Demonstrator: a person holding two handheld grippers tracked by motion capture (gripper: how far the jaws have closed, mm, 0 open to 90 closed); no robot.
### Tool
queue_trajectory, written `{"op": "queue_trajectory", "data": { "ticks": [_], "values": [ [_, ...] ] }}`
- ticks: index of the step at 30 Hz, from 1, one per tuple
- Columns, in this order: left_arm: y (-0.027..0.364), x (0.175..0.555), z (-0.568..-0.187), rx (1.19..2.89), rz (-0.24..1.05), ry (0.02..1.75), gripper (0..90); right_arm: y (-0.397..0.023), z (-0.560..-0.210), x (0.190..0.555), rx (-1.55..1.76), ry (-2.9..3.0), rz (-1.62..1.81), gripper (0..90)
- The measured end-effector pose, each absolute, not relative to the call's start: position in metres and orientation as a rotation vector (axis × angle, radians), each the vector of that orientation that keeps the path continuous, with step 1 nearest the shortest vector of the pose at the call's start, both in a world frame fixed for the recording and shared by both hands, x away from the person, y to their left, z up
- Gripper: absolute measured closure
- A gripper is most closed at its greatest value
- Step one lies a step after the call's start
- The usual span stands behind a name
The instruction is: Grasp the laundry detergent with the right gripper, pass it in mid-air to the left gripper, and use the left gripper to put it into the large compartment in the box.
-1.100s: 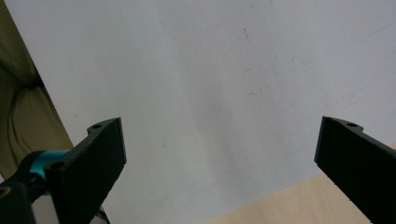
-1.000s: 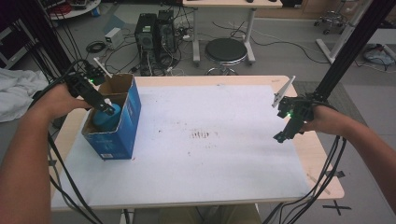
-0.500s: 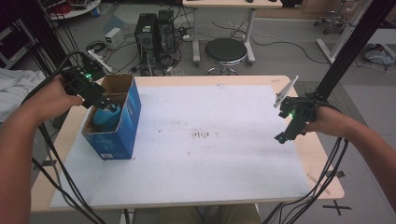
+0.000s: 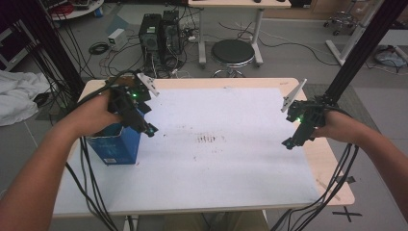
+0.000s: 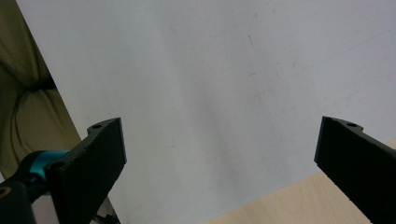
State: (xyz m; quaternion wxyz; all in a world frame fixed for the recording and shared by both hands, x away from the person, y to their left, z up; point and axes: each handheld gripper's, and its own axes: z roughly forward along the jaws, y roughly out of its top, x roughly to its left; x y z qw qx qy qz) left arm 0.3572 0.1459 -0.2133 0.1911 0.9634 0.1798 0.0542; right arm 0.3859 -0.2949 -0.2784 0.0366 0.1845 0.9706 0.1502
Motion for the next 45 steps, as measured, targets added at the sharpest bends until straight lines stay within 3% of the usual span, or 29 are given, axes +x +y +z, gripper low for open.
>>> {"op": "queue_trajectory", "data": {
  "ticks": [9,10,11,19,21,38,45],
  "values": [
    [0.105,0.355,-0.231,2.768,0.102,0.36,25.1,-0.292,-0.278,0.383,0.559,2.975,0.47,1.1],
    [0.102,0.355,-0.233,2.771,0.102,0.355,23.2,-0.291,-0.278,0.383,0.555,2.974,0.472,1.0],
    [0.098,0.355,-0.234,2.774,0.104,0.36,15.4,-0.291,-0.278,0.383,0.557,2.973,0.471,1.1],
    [0.082,0.356,-0.245,2.796,0.097,0.289,13.7,-0.286,-0.279,0.38,0.552,2.972,0.488,1.1],
    [0.078,0.357,-0.248,2.804,0.112,0.303,4.4,-0.285,-0.28,0.38,0.551,2.971,0.49,1.1],
    [0.059,0.364,-0.264,2.805,0.134,0.32,4.2,-0.279,-0.283,0.381,0.534,2.976,0.501,1.0],
    [0.053,0.37,-0.269,2.81,0.063,0.314,4.2,-0.279,-0.283,0.383,0.541,2.974,0.507,1.0]
  ]
}}
